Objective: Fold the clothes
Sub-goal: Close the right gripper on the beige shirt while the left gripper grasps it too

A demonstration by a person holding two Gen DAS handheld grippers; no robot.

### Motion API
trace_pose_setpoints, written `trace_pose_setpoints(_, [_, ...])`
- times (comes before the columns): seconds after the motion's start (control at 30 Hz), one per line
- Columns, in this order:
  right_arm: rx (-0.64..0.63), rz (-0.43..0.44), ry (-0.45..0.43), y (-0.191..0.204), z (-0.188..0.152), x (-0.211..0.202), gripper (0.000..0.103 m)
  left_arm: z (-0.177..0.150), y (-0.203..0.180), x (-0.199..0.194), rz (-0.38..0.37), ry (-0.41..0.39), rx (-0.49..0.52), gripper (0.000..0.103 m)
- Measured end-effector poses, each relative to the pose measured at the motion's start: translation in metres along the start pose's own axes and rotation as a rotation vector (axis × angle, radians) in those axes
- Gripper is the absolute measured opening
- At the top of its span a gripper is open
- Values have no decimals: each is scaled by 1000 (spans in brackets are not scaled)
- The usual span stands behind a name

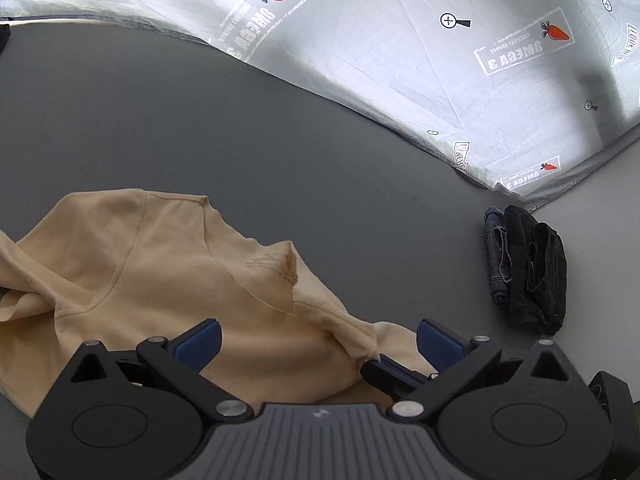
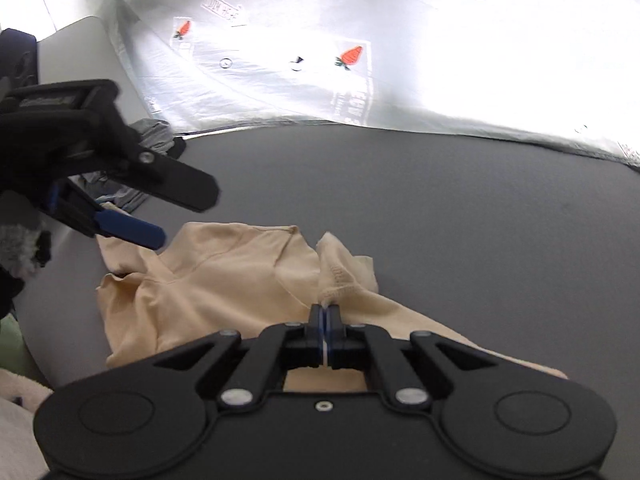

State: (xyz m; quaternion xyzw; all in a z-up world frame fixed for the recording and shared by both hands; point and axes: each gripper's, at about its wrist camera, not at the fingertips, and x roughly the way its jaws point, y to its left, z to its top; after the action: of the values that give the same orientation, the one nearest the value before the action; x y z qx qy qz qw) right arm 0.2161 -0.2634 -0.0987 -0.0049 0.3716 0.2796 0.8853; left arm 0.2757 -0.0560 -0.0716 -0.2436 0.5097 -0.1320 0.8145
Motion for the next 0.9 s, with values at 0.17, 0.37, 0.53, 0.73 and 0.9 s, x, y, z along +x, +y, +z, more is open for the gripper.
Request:
trace_pose_setpoints(0.17, [-161,102,5,47,-5,-9,1,-19,29,22,-62,103,-181,101])
trace_pose_setpoints(0.37, [-196,163,2,59,-6,-13,1,-21,40,53,-158,161,-277,70])
trace_pose_setpoints(0.53, [-226,165,0,62,4,-11,2,-10,46,38,-80,99,-256,7])
trace_pose_setpoints(0.73, [-17,232,-79,26,41,-23,21,-10,113,-64,127,-157,-347,5])
trace_pose_setpoints(0.9, [23,131,-85,13,74,10,37,-37,171,-136,323,-263,-419,5])
